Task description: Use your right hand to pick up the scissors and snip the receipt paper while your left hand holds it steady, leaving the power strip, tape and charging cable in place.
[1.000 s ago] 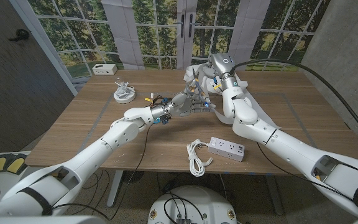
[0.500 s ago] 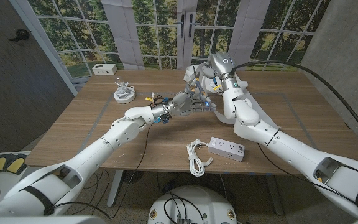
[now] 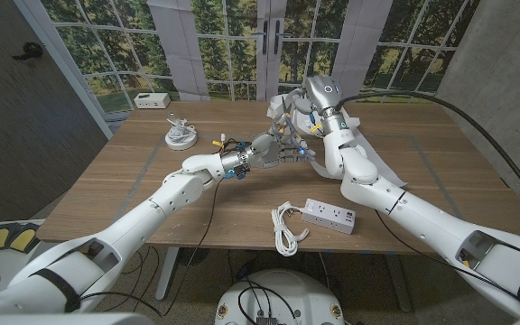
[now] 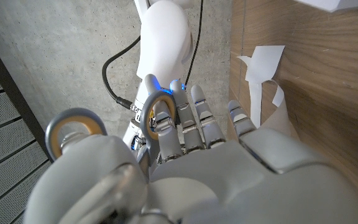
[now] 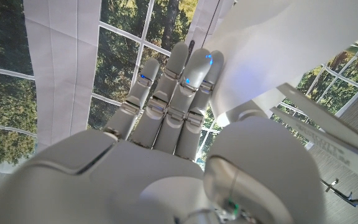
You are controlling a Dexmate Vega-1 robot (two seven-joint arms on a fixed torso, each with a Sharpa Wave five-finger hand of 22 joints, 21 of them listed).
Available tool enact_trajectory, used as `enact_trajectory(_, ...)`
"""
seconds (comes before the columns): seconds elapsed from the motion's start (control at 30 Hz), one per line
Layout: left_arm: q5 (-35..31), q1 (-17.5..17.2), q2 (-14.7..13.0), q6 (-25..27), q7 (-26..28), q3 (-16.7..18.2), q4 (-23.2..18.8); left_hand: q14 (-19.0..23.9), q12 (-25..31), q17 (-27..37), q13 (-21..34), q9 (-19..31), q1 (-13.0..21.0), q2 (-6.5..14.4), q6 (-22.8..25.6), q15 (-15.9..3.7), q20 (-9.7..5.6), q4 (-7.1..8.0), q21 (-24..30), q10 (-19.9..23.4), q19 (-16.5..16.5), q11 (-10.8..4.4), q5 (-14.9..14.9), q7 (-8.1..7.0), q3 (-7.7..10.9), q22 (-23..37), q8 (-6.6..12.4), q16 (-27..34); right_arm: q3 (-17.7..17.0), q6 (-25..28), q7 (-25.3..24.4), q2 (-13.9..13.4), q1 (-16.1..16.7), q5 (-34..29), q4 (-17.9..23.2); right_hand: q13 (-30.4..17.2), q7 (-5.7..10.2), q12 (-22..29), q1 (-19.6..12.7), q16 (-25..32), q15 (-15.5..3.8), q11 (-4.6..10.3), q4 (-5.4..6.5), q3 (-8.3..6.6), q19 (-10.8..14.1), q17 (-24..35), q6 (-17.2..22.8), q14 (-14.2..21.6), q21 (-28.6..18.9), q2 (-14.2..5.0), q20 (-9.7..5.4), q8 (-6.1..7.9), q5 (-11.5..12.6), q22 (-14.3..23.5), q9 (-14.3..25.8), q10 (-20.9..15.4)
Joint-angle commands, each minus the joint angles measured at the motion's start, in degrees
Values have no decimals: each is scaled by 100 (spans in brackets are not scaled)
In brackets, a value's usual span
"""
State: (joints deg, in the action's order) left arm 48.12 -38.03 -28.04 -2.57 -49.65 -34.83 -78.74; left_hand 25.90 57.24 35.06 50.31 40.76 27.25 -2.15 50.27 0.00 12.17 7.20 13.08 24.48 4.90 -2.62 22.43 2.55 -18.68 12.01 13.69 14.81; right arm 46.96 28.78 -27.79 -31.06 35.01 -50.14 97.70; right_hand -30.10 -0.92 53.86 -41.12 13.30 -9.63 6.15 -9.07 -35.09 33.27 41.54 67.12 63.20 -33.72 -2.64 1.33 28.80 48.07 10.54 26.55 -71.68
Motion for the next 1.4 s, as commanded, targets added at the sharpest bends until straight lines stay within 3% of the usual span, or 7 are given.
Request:
enact_trajectory(0.03, -15, -12, -1, 13, -2, -9, -28, 61, 55, 15, 2, 19, 23, 38, 90, -5, 21, 22, -8, 17, -11, -42, -26, 121, -16, -2, -36, -14, 36, -162, -277, 28, 33, -90, -151, -27, -7, 55, -259, 22, -361, 81, 6, 99, -9, 72, -155, 167, -60, -273, -22, -85, -94, 19, -7, 152)
enact_trajectory(0.33, 1, -32, 2, -7, 5, 4, -39, 52, 72, 17, 9, 18, 23, 41, 94, -8, 21, 25, -9, 13, -9, -55, -27, 129, -16, -4, -42, -25, -15, -437, -676, 31, 115, -37, -208, 38, -21, 67, -276, 18, -370, 90, 13, 166, -20, 134, -144, 147, -65, -326, -21, -107, -205, 18, -38, 134)
enact_trajectory(1.4, 35, 11, 43, -33, -20, 47, 102, 59, 104, 22, -18, 25, 25, 34, 107, 0, 21, 31, -11, -4, -10, -52, -34, 124, -18, -4, -53, -50, -116, -557, -741, -34, 202, -64, -128, 59, -22, 161, -289, -42, -363, 90, 7, 233, -30, 199, -187, 133, -76, -365, -21, -154, -372, 12, -64, 166)
